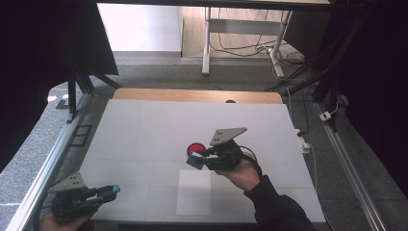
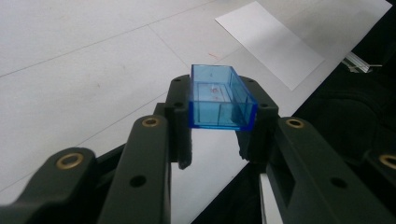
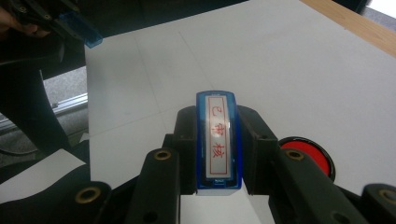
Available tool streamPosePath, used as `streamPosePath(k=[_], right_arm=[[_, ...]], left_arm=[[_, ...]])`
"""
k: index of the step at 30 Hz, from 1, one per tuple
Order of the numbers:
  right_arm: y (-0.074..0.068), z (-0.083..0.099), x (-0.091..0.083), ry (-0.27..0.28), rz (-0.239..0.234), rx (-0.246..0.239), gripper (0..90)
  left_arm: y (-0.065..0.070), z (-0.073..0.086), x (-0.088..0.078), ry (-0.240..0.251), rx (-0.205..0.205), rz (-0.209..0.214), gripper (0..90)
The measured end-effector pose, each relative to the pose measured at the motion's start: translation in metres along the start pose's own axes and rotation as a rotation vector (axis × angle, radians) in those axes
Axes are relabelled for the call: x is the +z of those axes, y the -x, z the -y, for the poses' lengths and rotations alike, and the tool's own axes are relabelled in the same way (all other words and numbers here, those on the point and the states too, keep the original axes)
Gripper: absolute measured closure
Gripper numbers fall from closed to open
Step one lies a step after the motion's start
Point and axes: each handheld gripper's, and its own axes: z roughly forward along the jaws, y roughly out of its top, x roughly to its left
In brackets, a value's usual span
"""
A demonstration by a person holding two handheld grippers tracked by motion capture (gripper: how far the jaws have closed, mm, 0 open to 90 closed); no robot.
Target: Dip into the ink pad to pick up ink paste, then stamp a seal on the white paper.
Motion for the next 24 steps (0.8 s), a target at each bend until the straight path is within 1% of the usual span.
streamPosePath(k=[2, 5, 9, 12, 15, 17, 21, 24], right_arm=[[-0.002, 0.001, -0.001, -0.001, -0.005, -0.004, 71.0], [-0.004, 0.004, -0.001, -0.008, 0.0, -0.013, 71.0], [-0.004, 0.008, 0.001, -0.012, -0.001, -0.007, 71.0], [-0.005, 0.011, 0.004, -0.027, -0.004, -0.005, 71.0], [-0.005, 0.014, 0.009, -0.047, -0.004, -0.017, 71.0], [-0.006, 0.016, 0.012, -0.054, -0.005, -0.014, 71.0], [-0.007, 0.019, 0.017, -0.074, -0.008, -0.028, 71.0], [-0.008, 0.021, 0.019, -0.08, -0.006, -0.025, 71.0]], left_arm=[[0.0, 0.0, 0.0, 0.0, 0.0, 0.0, 68.3], [0.0, 0.0, 0.0, 0.001, 0.0, 0.001, 68.3], [0.001, 0.0, 0.0, 0.001, 0.003, -0.002, 68.3], [0.001, 0.0, 0.0, -0.001, 0.003, -0.002, 68.3], [0.0, 0.0, 0.0, 0.002, 0.0, 0.002, 68.3], [0.0, 0.0, 0.0, 0.004, -0.001, 0.003, 68.3], [0.0, 0.0, 0.0, 0.007, 0.002, 0.003, 68.3], [0.0, 0.0, 0.0, 0.005, 0.004, 0.005, 68.3]])
